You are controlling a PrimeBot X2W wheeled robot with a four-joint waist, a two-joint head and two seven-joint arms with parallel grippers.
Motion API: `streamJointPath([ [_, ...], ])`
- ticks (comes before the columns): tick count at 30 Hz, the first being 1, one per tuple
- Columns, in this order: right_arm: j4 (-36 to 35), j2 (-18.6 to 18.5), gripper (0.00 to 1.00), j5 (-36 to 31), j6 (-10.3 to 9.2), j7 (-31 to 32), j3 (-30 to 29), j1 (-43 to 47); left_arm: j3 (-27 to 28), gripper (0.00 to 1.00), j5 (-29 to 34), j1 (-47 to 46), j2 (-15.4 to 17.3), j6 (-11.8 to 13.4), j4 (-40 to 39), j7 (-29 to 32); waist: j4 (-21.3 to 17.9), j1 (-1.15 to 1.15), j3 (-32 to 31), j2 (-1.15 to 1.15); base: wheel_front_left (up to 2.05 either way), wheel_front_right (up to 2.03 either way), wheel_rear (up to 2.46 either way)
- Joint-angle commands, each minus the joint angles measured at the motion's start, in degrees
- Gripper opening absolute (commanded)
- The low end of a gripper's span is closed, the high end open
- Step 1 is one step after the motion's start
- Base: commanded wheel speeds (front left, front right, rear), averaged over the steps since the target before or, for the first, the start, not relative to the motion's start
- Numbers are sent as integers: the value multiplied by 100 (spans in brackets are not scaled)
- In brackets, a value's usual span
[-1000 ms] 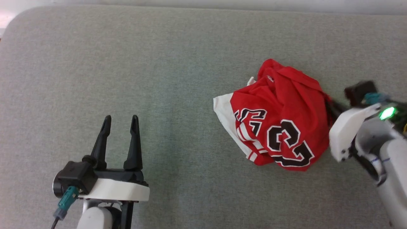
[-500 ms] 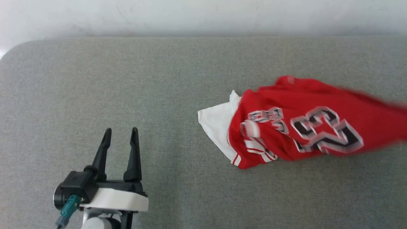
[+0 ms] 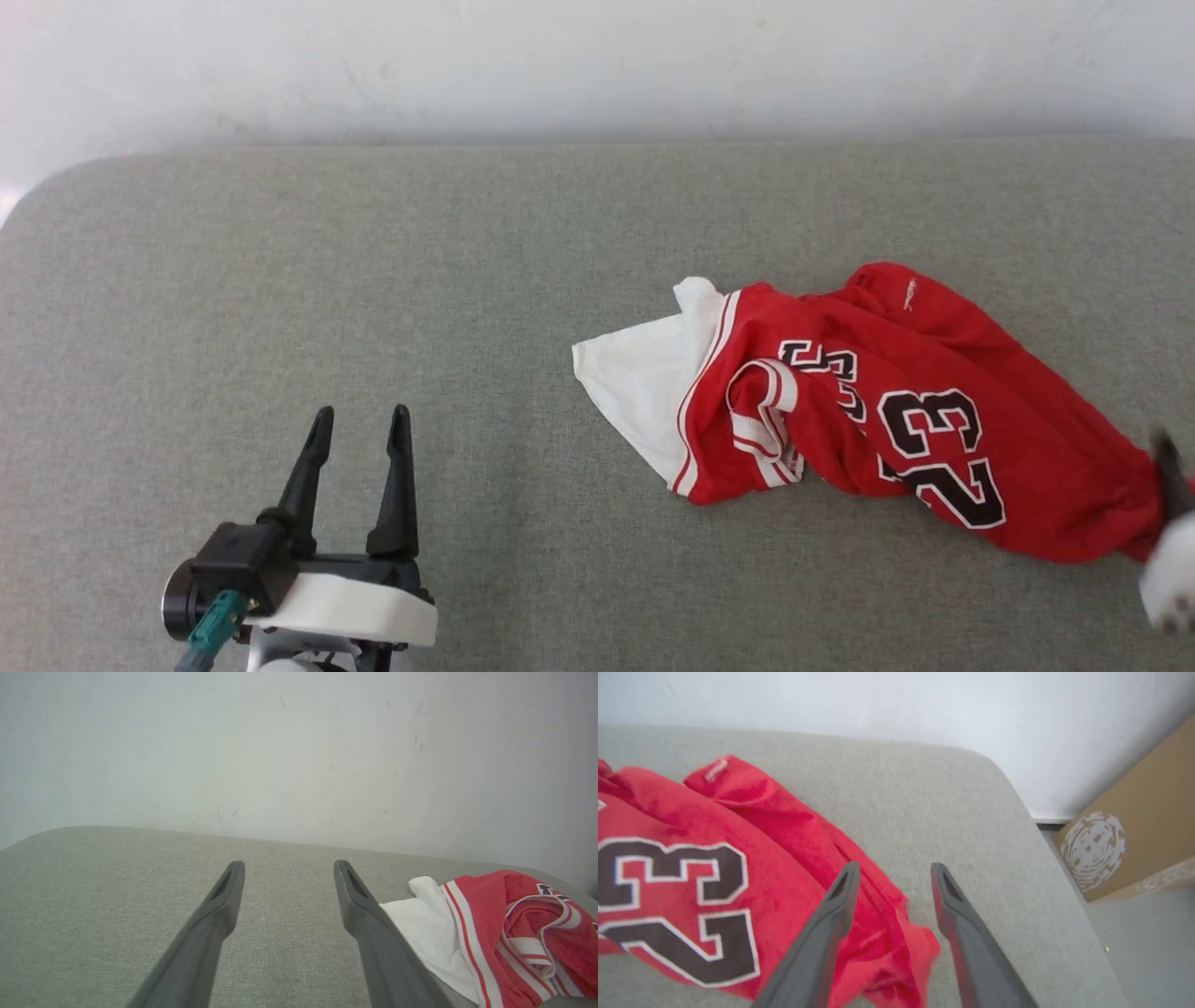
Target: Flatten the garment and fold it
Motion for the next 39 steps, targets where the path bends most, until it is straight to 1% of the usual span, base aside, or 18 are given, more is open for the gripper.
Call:
streamJointPath([
  [1, -208, -173, 100, 32, -5, -24, 261, -382, -18, 100, 18, 26, -10, -37, 11, -27, -31, 1, -65, 0, 0, 0, 0],
  [4, -507, -528, 100, 153, -5, 159, 795, -871, -48, 100, -3, 15, -10, -27, -10, -27, -22, 1, -25, 0, 0, 0, 0],
  [8, -439, -903, 100, 305, -5, 507, 1371, -1578, -119, 100, -66, -70, -10, -29, -61, -27, 85, 1, 193, 0, 0, 0, 0],
  [14, 579, -1399, 100, 546, -5, 1077, 2118, -2400, -192, 100, -152, -344, -10, -28, -101, -27, 390, 1, 679, 0, 0, 0, 0],
  [18, 1212, -1540, 100, 756, -5, 1286, 2572, -2727, -214, 100, -185, -487, -10, -27, -100, -27, 570, 1, 936, 0, 0, 0, 0],
  [21, 1660, -1576, 100, 929, -5, 1468, 2838, -2843, -254, 100, -219, -581, -10, -29, -100, -27, 679, 1, 1088, 0, 0, 0, 0],
  [22, 1803, -1587, 77, 987, -5, 1539, 2904, -2868, -267, 100, -231, -609, -10, -29, -102, -27, 706, 1, 1124, 0, 0, 0, 0],
  [23, 1930, -1597, 44, 1024, -5, 1585, 2936, -2897, -280, 100, -242, -633, -10, -29, -101, -27, 727, 1, 1150, 0, 0, 0, 0],
  [24, 2029, -1620, 16, 1028, -5, 1599, 2975, -2933, -292, 100, -253, -655, -10, -27, -96, -27, 741, 1, 1164, 0, 0, 0, 0],
  [25, 2101, -1659, 0, 1014, -5, 1593, 3023, -2973, -305, 100, -262, -675, -10, -21, -89, -27, 751, 1, 1171, 0, 0, 0, 0],
  [29, 2097, -1861, 0, 874, -5, 1208, 3143, -3293, -330, 100, -299, -708, -10, 25, -60, -27, 735, 1, 1121, 0, 0, 0, 0],
  [33, 1852, -2072, 0, 730, -5, 877, 3246, -3871, -328, 100, -326, -695, -10, 51, -54, -27, 688, 1, 1067, 0, 0, 0, 0],
  [39, 1441, -2542, 0, 448, -5, 925, 3434, -5096, -402, 100, -381, -807, -10, 52, -151, -27, 804, 1, 1326, 0, 0, 0, 0],
])
